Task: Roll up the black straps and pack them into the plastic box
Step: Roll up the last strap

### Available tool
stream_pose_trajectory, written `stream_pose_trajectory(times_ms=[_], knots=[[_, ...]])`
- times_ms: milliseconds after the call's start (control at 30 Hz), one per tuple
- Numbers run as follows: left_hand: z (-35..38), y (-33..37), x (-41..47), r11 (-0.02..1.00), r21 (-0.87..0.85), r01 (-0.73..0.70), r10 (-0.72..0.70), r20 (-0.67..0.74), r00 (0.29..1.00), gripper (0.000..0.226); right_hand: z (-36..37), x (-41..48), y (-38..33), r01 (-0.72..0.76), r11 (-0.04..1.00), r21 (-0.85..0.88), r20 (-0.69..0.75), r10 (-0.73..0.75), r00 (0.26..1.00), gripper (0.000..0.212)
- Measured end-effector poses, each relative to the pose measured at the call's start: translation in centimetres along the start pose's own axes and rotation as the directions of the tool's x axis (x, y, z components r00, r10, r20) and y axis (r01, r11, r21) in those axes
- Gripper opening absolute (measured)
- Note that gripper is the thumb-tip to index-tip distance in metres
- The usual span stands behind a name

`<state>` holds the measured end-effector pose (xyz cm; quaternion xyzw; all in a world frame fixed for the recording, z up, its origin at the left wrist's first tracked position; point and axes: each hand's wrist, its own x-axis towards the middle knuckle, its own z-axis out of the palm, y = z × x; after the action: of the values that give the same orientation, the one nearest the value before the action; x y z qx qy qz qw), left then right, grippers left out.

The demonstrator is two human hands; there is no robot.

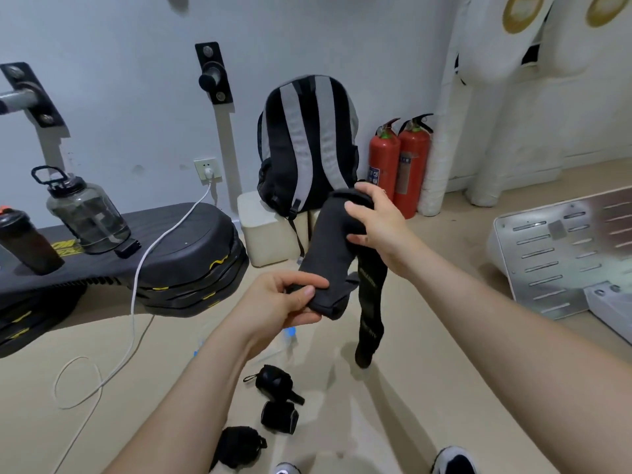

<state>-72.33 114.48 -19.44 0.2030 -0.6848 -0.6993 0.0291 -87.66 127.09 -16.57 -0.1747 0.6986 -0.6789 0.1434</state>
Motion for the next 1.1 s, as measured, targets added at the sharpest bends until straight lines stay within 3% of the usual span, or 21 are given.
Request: stream_pose_trajectory(times_ms=[100,200,267,367,467,567,667,733,833,933,1033,1100], knots=[[1.4,1.1,1.2,0.987,-0.126,-0.103,0.099,-0.033,0.994,0.025,0.3,0.7,-3.2,0.286,0.954,-0.091,0.014,-0.286,0.958,0.04],[3.5,-1.3,1.8,0.967,-0.235,-0.102,0.091,-0.056,0.994,0.025,-0.3,0.6,-2.0,0.331,0.94,-0.089,-0.028,-0.334,0.942,0.033],[4.7,-5.3,2.0,0.96,-0.278,-0.024,0.008,-0.059,0.998,0.025,-0.6,0.6,2.5,0.204,0.976,-0.074,-0.085,-0.21,0.974,0.031],[6.2,-13.2,2.0,0.945,-0.282,0.166,-0.191,-0.063,0.979,0.022,-1.0,-0.3,13.5,-0.176,0.983,-0.058,-0.096,0.17,0.981,0.035],[7.4,-22.0,1.7,0.881,-0.279,0.383,-0.421,-0.091,0.902,0.021,-1.4,-3.0,24.5,-0.522,0.852,-0.03,-0.065,0.52,0.852,0.038],[8.3,-29.2,0.5,0.791,-0.263,0.553,-0.588,-0.073,0.806,0.017,-1.4,-5.9,31.9,-0.703,0.711,0.031,-0.08,0.702,0.707,0.033],[8.7,-33.2,-0.8,0.71,-0.269,0.651,-0.683,-0.042,0.729,0.017,-1.3,-8.3,35.9,-0.796,0.586,0.154,-0.112,0.81,0.575,0.03],[8.7,-34.5,-1.2,0.677,-0.277,0.681,-0.714,-0.025,0.7,0.018,-1.4,-9.7,37.8,-0.82,0.539,0.192,-0.121,0.842,0.526,0.031],[8.1,-35.1,-1.2,0.679,-0.271,0.682,-0.716,-0.039,0.697,0.021,-1.3,-11.4,38.8,-0.834,0.522,0.18,-0.099,0.853,0.512,0.04],[7.2,-34.4,-1.6,0.7,-0.209,0.683,-0.697,0.004,0.717,0.023,-0.9,-13.4,38.2,-0.822,0.529,0.211,-0.114,0.848,0.517,0.071],[6.4,-33.0,-2.4,0.717,-0.104,0.689,-0.689,0.042,0.724,0.025,-0.4,-16.5,37.4,-0.87,0.399,0.289,-0.098,0.917,0.387,0.09],[5.8,-32.3,-3.1,0.728,-0.043,0.684,-0.683,0.035,0.73,0.026,-0.1,-18.8,37.0,-0.914,0.263,0.309,-0.027,0.963,0.267,0.087]])
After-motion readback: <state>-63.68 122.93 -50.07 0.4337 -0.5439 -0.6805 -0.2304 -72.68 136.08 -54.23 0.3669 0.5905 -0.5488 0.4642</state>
